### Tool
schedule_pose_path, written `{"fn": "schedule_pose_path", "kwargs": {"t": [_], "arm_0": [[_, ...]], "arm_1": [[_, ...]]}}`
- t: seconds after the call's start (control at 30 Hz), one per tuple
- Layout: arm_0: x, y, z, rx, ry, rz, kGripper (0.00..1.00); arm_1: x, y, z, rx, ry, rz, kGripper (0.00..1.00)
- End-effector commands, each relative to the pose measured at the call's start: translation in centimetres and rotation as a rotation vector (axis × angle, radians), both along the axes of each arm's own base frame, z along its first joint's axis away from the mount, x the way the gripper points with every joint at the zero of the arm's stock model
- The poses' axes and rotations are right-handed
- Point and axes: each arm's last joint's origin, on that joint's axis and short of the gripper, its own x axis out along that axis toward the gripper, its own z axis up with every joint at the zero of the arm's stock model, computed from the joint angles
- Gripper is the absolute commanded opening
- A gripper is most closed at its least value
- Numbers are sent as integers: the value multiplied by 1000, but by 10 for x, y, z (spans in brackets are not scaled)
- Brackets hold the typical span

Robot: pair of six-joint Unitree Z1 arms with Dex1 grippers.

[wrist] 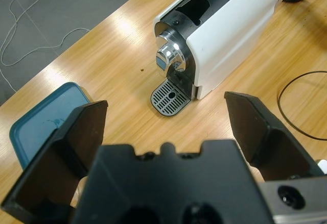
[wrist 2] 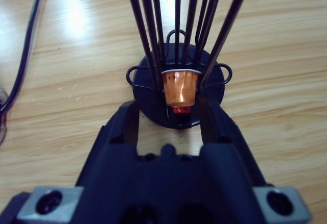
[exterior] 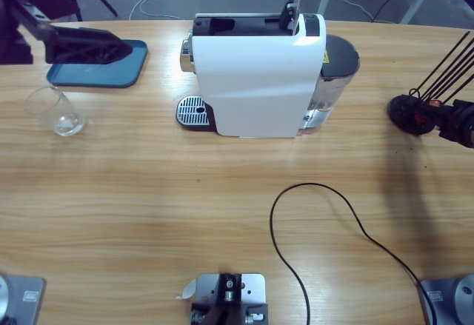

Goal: Pour coffee

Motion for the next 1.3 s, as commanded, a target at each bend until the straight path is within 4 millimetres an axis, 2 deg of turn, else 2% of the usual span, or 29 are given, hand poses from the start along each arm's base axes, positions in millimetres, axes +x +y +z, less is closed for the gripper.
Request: {"fn": "schedule_pose_path", "kwargs": {"t": [0.03,0.43,0.47,0.5,0.7,0.8,0.87,0.9,0.93,0.97,1.0,1.03,1.3], "arm_0": [[5,-12,-13,41,40,7,1000],[4,-13,-16,44,50,5,1000],[4,-13,-16,44,51,6,1000],[4,-14,-16,43,50,5,1000],[5,-14,-16,43,53,6,1000],[4,-14,-16,42,53,7,1000],[4,-14,-16,41,53,6,1000],[4,-14,-16,42,53,6,1000],[4,-14,-16,43,54,6,1000],[5,-14,-17,44,55,6,1000],[5,-15,-17,46,56,6,1000],[5,-15,-18,46,57,6,1000],[5,-16,-21,50,69,10,1000]], "arm_1": [[-5,-4,-9,-18,40,3,347],[-7,-5,-8,-25,34,4,339],[-7,-5,-8,-25,33,4,322],[-7,-6,-7,-28,31,3,194],[-8,-6,-7,-30,29,0,176],[-8,-7,-7,-36,30,-2,91],[-7,-9,-6,-31,18,-7,95],[-6,-9,-6,-24,6,-10,113],[-5,-9,-5,-13,-3,-16,253],[-5,-9,-5,1,-6,-25,531],[-5,-8,-5,9,-6,-31,684],[-4,-8,-6,14,-4,-30,741],[-2,-7,-8,23,11,-11,743]]}}
